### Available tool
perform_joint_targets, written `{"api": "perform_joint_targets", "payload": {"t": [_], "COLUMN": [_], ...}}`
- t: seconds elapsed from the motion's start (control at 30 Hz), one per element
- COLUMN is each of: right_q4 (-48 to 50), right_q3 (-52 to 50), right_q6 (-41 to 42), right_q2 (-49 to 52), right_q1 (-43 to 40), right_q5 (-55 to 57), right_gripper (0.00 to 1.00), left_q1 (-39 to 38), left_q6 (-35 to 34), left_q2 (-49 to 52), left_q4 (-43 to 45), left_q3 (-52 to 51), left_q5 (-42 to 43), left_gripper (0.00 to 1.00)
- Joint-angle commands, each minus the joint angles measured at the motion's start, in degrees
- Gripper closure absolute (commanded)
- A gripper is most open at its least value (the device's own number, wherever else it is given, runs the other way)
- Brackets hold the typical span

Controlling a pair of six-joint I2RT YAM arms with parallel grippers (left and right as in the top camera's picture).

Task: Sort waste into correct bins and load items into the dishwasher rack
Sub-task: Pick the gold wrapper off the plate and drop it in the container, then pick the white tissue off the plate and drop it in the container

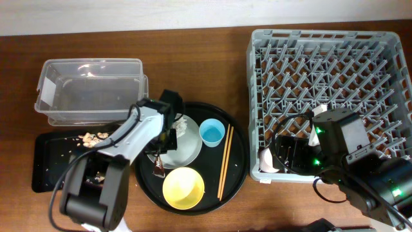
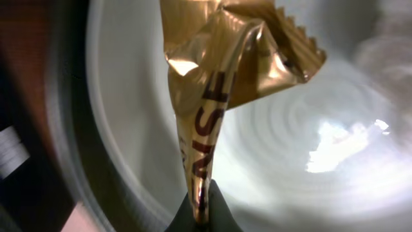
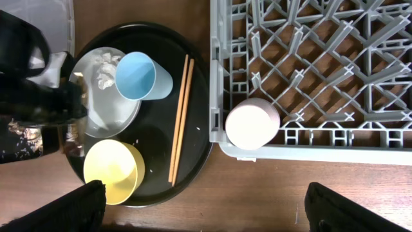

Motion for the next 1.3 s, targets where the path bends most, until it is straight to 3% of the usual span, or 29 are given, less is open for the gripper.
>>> {"api": "perform_joint_targets", "payload": {"t": [0.0, 0.13, 0.27, 0.3, 0.4, 0.5, 0.63, 0.73, 0.83, 0.93, 1.03, 1.27], "right_q4": [0.0, 0.1, -0.2, -0.2, -0.2, -0.4, -0.4, -0.4, -0.4, -0.6, -1.7, -1.7], "right_q3": [0.2, 0.2, 0.2, 0.2, 0.2, 0.2, 0.2, 0.2, 0.2, 0.2, 0.2, 0.2], "right_q6": [0.3, 0.4, 0.3, 0.4, 0.4, 0.4, 0.4, 0.4, 0.4, 0.3, 0.3, 0.4], "right_q2": [-0.1, -0.1, 0.6, 0.8, 1.6, 2.5, 3.8, 4.9, 5.6, 5.3, 4.7, 4.6], "right_q1": [0.2, 0.2, 0.2, 0.2, 0.2, 0.2, 0.2, 0.2, 0.2, 0.2, 0.2, 0.2], "right_q5": [0.7, 0.7, 0.7, 0.7, 0.2, 0.0, 0.1, 0.1, -0.1, -1.5, -1.7, -2.3], "right_gripper": [0.01, 0.01, 0.01, 0.01, 0.01, 0.01, 0.01, 0.01, 0.01, 0.01, 0.01, 0.01], "left_q1": [1.4, 6.2, 13.2, 14.4, 17.1, 18.2, 17.8, 15.6, 8.3, 1.9, -2.9, -4.3], "left_q6": [0.7, 0.7, 5.5, 6.6, 7.0, 7.0, 6.9, 7.0, 7.8, 5.4, 3.5, 3.7], "left_q2": [-8.5, -13.0, -9.4, -7.4, -2.8, -2.7, -2.8, -2.7, -2.3, -2.3, -2.3, -2.3], "left_q4": [-4.5, -1.5, 9.8, 12.6, 18.6, 16.3, 2.1, -5.9, -10.2, -6.4, 3.8, 26.8], "left_q3": [8.6, 13.4, 13.3, 13.3, 14.3, 20.7, 31.8, 32.7, 29.3, 20.5, 8.5, -6.9], "left_q5": [-1.6, -13.6, -11.8, -10.3, -9.0, -4.3, 0.3, 2.8, 1.4, 1.5, 1.7, 1.9], "left_gripper": [1.0, 1.0, 1.0, 0.94, 0.47, 0.47, 0.5, 0.55, 0.55, 0.54, 0.5, 0.5]}}
